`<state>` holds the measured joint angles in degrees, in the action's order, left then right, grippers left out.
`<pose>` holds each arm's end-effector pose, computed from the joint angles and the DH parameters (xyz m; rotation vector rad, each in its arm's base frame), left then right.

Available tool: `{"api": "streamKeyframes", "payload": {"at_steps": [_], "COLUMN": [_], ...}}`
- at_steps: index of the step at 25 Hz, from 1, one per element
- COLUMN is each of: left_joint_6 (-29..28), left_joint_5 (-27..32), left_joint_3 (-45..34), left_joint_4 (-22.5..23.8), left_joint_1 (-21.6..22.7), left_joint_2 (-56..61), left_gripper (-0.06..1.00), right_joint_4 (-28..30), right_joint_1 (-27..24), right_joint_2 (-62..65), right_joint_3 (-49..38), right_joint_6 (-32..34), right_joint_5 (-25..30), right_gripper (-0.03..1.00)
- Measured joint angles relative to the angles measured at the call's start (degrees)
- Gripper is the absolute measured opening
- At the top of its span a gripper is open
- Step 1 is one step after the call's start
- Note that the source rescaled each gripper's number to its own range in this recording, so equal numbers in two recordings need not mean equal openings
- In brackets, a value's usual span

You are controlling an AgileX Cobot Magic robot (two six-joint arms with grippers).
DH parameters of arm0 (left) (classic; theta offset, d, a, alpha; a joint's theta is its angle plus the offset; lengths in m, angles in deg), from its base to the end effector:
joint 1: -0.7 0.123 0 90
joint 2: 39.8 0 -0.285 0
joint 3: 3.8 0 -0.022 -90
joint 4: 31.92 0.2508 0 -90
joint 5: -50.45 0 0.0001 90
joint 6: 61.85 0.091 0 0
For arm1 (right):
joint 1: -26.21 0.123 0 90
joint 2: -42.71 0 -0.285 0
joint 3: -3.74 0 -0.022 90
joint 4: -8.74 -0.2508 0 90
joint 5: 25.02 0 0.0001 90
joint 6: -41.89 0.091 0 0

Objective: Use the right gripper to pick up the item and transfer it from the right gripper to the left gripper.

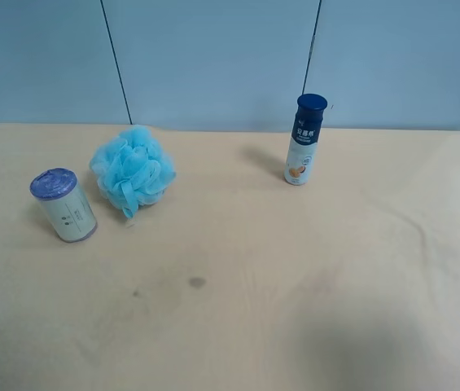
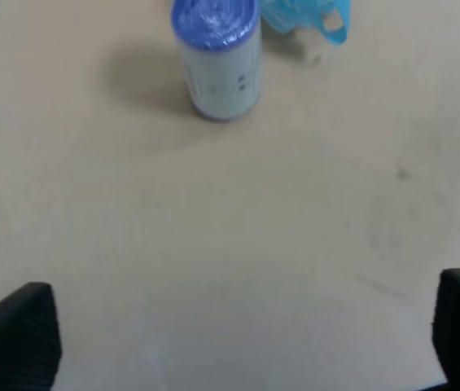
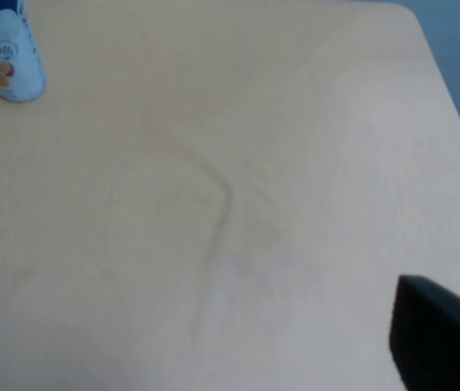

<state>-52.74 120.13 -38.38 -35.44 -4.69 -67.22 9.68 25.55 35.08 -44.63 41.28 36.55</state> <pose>0.0253 -0.0077 0.3310 0.2950 2.2775 -0.0437 -0.0063 -0.0012 0.2771 0.0019 2.0520 -0.0334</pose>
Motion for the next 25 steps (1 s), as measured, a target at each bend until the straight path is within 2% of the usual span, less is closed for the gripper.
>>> {"api": "streamKeyframes", "payload": {"at_steps": [2, 7, 10, 15, 20, 25], "left_joint_6": [-0.1, -0.2, -0.2, -1.3, -1.5, -4.5], "left_joint_5": [0.0, 0.3, -0.6, -8.3, -9.2, -9.3], "left_joint_3": [-3.2, -9.9, -10.8, -13.2, -13.4, -13.4], "left_joint_4": [0.0, 0.1, 1.2, -1.0, -1.2, 0.3], "left_joint_1": [0.0, 0.0, 0.0, 0.0, 0.0, 0.0], "left_joint_2": [1.7, 2.4, 2.5, 2.5, 4.5, 13.9], "left_gripper": [0.91, 0.91, 0.91, 0.90, 0.90, 0.90], "right_joint_4": [0.0, 0.0, 0.0, 0.0, 0.0, 0.0], "right_joint_1": [0.0, 0.0, 0.0, 0.0, 0.0, 0.0], "right_joint_2": [0.0, 0.0, 0.0, 0.0, 0.0, 0.0], "right_joint_3": [0.0, 0.0, 0.0, 0.0, 0.0, 0.0], "right_joint_6": [0.0, 0.0, 0.0, 0.0, 0.0, 0.0], "right_joint_5": [0.0, 0.0, 0.0, 0.0, 0.0, 0.0], "right_gripper": [0.90, 0.90, 0.90, 0.90, 0.90, 0.90]}}
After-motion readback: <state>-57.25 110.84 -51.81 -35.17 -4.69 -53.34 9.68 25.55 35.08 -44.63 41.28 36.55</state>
